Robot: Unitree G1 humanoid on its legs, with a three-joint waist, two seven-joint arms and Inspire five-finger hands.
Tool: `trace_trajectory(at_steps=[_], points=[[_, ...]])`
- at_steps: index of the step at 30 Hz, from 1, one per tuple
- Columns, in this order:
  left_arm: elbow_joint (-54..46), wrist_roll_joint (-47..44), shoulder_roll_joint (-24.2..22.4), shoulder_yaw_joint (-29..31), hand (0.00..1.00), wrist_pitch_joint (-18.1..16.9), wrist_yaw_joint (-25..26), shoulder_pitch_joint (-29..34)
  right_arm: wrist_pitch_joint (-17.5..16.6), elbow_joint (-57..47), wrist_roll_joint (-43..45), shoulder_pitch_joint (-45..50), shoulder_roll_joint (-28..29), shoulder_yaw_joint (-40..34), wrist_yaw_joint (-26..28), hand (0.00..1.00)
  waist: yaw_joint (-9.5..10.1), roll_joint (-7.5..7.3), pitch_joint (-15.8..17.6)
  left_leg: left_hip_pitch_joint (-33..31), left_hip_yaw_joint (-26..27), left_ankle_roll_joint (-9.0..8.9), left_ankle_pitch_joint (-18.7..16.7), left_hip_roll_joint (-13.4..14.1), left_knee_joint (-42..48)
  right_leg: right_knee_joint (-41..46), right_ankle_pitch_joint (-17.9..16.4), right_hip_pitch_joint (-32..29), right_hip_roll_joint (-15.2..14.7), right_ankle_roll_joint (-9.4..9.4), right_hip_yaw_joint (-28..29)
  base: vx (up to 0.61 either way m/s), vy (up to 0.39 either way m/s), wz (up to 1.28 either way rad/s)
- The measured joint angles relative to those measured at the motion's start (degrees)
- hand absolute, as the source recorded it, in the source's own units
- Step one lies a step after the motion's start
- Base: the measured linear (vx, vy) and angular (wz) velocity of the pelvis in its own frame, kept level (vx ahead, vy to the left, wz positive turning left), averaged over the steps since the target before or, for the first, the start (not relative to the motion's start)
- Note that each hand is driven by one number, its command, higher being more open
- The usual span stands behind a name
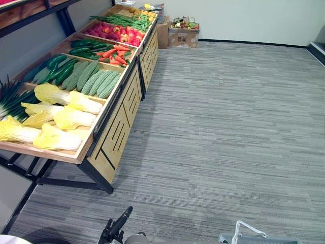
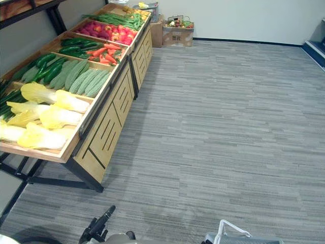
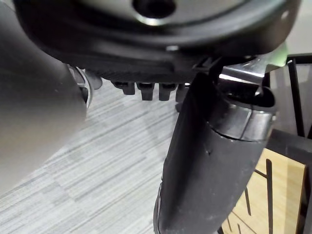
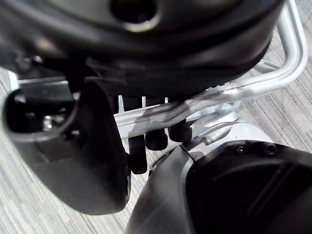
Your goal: Pick vegetable in the basket
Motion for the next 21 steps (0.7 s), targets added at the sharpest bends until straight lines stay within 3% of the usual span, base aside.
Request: trace_trajectory(at_steps=[5, 7, 11, 12, 13, 14, 15, 16, 18, 20, 21], points=[[1.0, -0.1, 0.0, 0.0, 1.0, -0.7, -1.3, 0.1, -1.0, 0.0, -1.0, 0.6, -0.3, 0.0, 0.0, 0.0, -0.05, -0.25, -0.3, 4.2, 0.9, 0.66, 4.1, -2.9, -9.9, 0.8, -0.6, -1.2, -1.2, 0.57, 0.2, -0.06, 0.069, -0.1], [1.0, -0.1, 0.5, -0.1, 1.0, -0.9, -1.4, 0.3, -1.1, 0.0, -0.9, 0.6, -0.2, 0.0, 0.0, 0.0, -0.05, -0.74, -0.8, 4.3, 0.6, 1.18, 3.9, -4.4, -10.0, 2.7, -1.7, -2.0, -2.9, 1.12, 0.0, -0.04, 0.127, 0.11], [1.9, 0.0, 2.3, -1.8, 1.0, -0.9, -1.5, 0.8, -1.0, 0.0, -0.9, 1.1, -0.1, -0.1, 0.0, 0.0, -0.25, -3.31, -2.2, 4.7, -1.5, 3.35, 1.2, -9.5, -10.3, 8.3, -5.1, -3.1, -8.4, 2.13, -0.8, 0.02, 0.119, 0.2], [2.6, -0.1, 2.7, -3.0, 1.0, -1.0, -1.4, 0.7, -0.9, 0.2, -1.0, 0.7, -0.5, -0.1, 0.0, 0.0, -0.36, -2.89, -2.2, 4.7, -3.4, 3.87, 0.7, -10.2, -10.3, 15.3, -5.1, -5.8, -9.4, 0.78, -0.4, 0.07, 0.109, 0.16], [3.9, -0.1, 2.6, -3.9, 1.0, -1.3, -1.3, 0.9, -1.7, -0.1, -0.8, 0.0, -0.5, -0.5, -0.2, 0.0, -1.21, -2.15, -2.3, 5.0, -3.9, 4.23, 0.3, -9.8, -10.2, 24.9, -1.8, -10.8, -9.9, -3.65, 0.1, 0.07, 0.112, 0.19], [4.2, -0.2, 2.8, -4.0, 1.0, -1.3, -1.3, 1.0, -2.1, -0.2, -0.7, -0.2, -0.5, -0.5, -0.1, 0.0, -1.52, -1.98, -2.3, 5.4, -4.3, 4.56, 0.1, -9.5, -10.2, 28.0, 0.4, -12.3, -10.0, -4.72, 0.2, 0.07, 0.15, 0.23], [4.4, -0.3, 3.3, -4.9, 1.0, -1.2, -1.4, 0.9, -2.4, -0.1, -0.6, -0.8, -0.3, -0.5, -0.1, 0.0, -1.88, -1.35, -1.8, 6.6, -5.6, 5.68, -0.6, -9.0, -10.2, 34.5, 3.7, -15.2, -10.1, -4.46, 1.4, 0.08, 0.14, 0.26], [4.4, -0.9, 3.9, -5.0, 1.0, -1.2, -1.4, 1.1, -2.3, -0.2, -0.6, -1.0, 0.0, -0.4, 0.1, 0.0, -2.05, -2.25, -1.5, 7.2, -6.9, 6.75, -1.4, -8.6, -9.7, 37.8, 2.1, -17.4, -9.2, -2.98, 2.4, 0.09, 0.122, 0.28], [4.4, -0.8, 4.1, -5.0, 1.0, -1.3, -1.5, 0.9, -2.4, -0.2, 0.3, -0.9, 1.7, -1.2, 0.3, 0.0, -2.74, -2.38, -1.3, 7.5, -8.7, 7.27, -2.4, -7.4, -9.0, 36.7, -1.1, -20.3, -5.8, -1.26, 2.5, 0.09, 0.055, 0.43], [4.4, -0.6, 3.8, -4.7, 1.0, -1.2, -1.5, 0.9, -2.0, -0.4, 1.9, -0.1, 2.8, -2.5, 0.7, 0.0, -3.0, -1.99, -1.1, 7.7, -9.6, 7.26, -4.2, -6.3, -7.8, 28.8, -0.9, -22.7, -2.5, -0.66, 1.6, 0.13, -0.001, 0.39], [4.4, -0.6, 3.6, -4.3, 1.0, -1.0, -1.5, 0.9, -1.5, -0.4, 2.0, 0.7, 2.8, -2.5, 0.9, 0.0, -3.05, -1.84, -1.1, 7.8, -9.9, 7.26, -5.5, -6.1, -7.1, 20.8, 0.8, -23.5, -1.1, -0.02, 1.1, 0.18, -0.043, 0.33]])
